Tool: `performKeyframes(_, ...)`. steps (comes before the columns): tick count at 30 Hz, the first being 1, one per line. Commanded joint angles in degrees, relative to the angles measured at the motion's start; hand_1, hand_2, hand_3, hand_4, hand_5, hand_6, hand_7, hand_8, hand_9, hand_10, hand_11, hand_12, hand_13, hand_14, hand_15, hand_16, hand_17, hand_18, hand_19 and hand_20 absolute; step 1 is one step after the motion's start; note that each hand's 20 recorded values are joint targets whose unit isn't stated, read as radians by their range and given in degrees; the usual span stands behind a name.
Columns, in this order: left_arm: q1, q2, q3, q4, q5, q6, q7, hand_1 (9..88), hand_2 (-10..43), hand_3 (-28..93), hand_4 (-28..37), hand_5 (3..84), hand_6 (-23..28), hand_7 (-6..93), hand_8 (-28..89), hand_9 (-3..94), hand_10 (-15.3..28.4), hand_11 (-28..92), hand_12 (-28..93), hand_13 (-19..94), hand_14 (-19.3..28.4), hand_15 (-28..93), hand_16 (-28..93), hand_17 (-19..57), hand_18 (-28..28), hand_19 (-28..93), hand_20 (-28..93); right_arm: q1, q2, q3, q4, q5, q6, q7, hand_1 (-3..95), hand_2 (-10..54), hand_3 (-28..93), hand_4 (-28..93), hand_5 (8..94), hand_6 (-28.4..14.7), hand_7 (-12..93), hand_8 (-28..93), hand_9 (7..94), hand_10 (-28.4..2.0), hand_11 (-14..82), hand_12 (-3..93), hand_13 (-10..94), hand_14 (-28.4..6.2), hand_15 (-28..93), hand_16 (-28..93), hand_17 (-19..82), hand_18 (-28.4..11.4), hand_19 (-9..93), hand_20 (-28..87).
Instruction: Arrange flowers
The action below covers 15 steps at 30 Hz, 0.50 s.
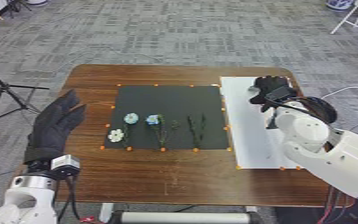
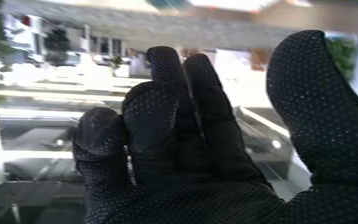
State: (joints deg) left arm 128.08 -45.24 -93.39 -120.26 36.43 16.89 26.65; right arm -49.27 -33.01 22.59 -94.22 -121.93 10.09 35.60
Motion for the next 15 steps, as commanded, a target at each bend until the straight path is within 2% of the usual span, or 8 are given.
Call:
performKeyframes(1,-0.15,-0.42,0.34,-0.46,0.25,0.29,0.37,25.1,-0.8,67,-25.2,32.7,3.2,16.0,-7,24.9,11.9,20,19,21,14.3,27,6,-9.5,19.9,38,13,1.53,-2.61,-2.87,4.29,-2.52,2.3,0.88,31.2,-9.5,83,-28,46.6,-4.2,23,-11,51.4,-12.0,23.2,21.0,56,-10.3,86,25,32,-20.4,92,56)
performKeyframes(7,0.52,-0.3,-0.44,-0.62,0.24,0.53,0.34,25.0,-0.8,67,-25.1,32.7,3.2,15.9,-7,24.9,11.9,20,19,21,14.3,27,6,-9.5,19.9,38,13,3.07,-2.77,-4.39,6.24,-3.66,2.73,1.96,31.5,-9.5,83,-28,47.3,-4.7,24,-11,50.9,-12.7,24.9,22.0,57,-10.3,86,25,32,-20.2,92,56)
performKeyframes(15,0.59,-0.37,-0.13,-0.71,0.23,0.37,0.49,24.9,-0.7,67,-25.0,32.7,3.2,15.9,-7,25.0,11.9,20,20,21,14.3,27,6,-9.5,19.9,38,13,3.29,-2.32,-4.73,6.12,-2.83,-0.69,3.12,33.0,-9.5,84,-28,50.0,-3.2,29,-13,52.8,-12.2,32.3,23.7,58,-9.9,86,25,32,-20.0,93,56)
